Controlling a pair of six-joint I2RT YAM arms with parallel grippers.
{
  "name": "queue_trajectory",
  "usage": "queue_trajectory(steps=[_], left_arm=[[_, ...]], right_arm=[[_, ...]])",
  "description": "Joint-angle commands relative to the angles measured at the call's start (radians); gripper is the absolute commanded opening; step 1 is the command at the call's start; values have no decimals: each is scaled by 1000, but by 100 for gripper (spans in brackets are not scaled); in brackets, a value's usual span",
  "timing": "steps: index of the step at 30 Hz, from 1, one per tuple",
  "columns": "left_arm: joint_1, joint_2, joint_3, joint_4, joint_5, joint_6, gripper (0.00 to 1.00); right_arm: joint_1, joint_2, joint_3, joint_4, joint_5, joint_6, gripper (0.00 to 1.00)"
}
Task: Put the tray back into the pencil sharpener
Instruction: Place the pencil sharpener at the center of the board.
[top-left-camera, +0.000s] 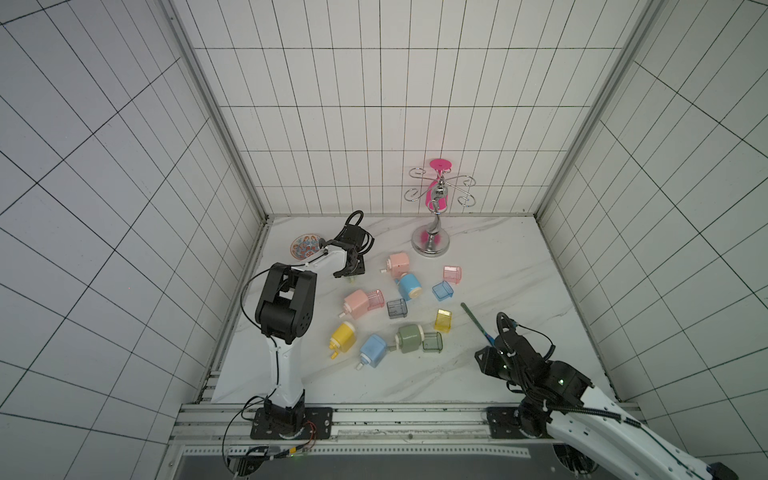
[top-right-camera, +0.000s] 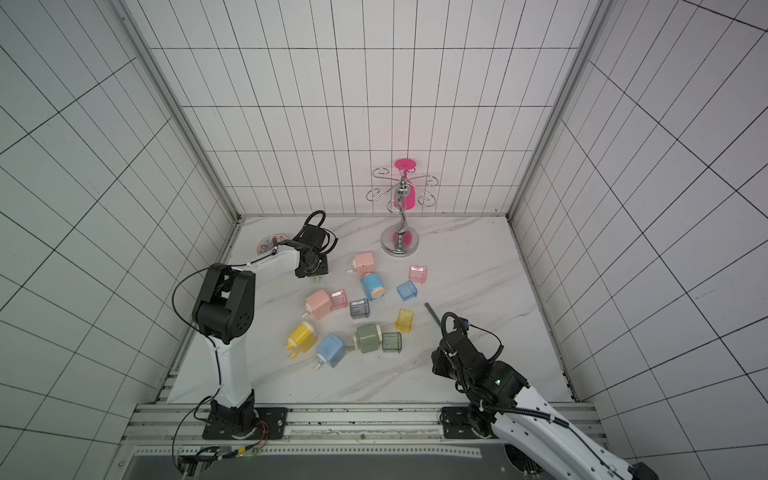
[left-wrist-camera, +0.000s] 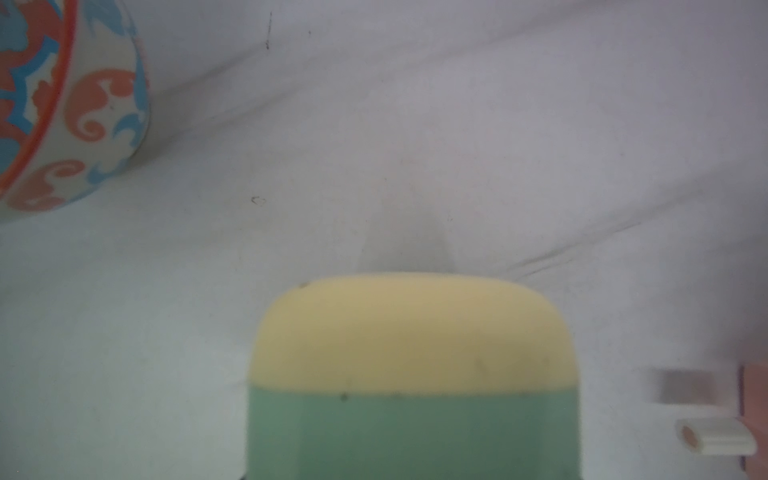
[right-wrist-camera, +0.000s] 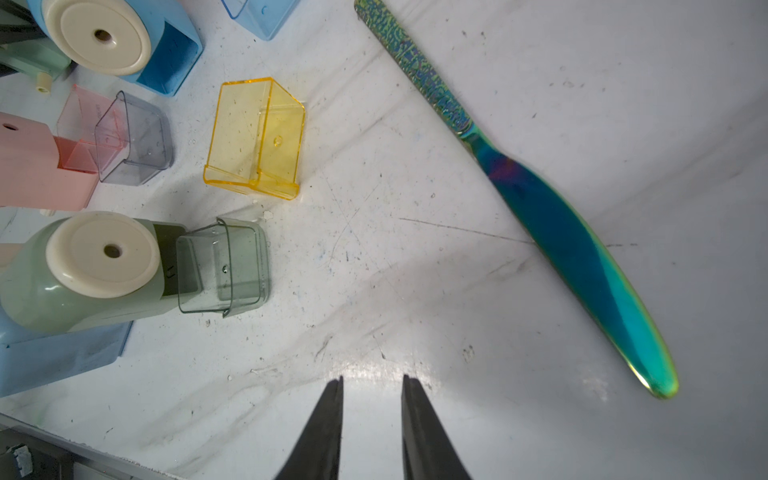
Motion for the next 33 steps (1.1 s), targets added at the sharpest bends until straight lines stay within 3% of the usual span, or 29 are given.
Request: queue_trajectory(steps=[1, 15, 22, 28, 33], left_arm=[[6, 11, 10, 77, -19, 26, 9], [15, 38, -18, 112, -25, 35, 63], [20, 44, -15, 103, -13, 42, 72], [22, -17, -29, 123, -26, 86, 93], [22, -132, -64, 152, -40, 142, 95]], right_arm=[[-12, 0, -3, -26, 0, 6, 28], [-12, -4, -3, -26, -2, 1, 28], [-14, -2, 5, -27, 0, -3, 28], [-14, 2, 8, -26, -1, -11, 29], [-13, 1, 8, -27, -2, -13, 30]])
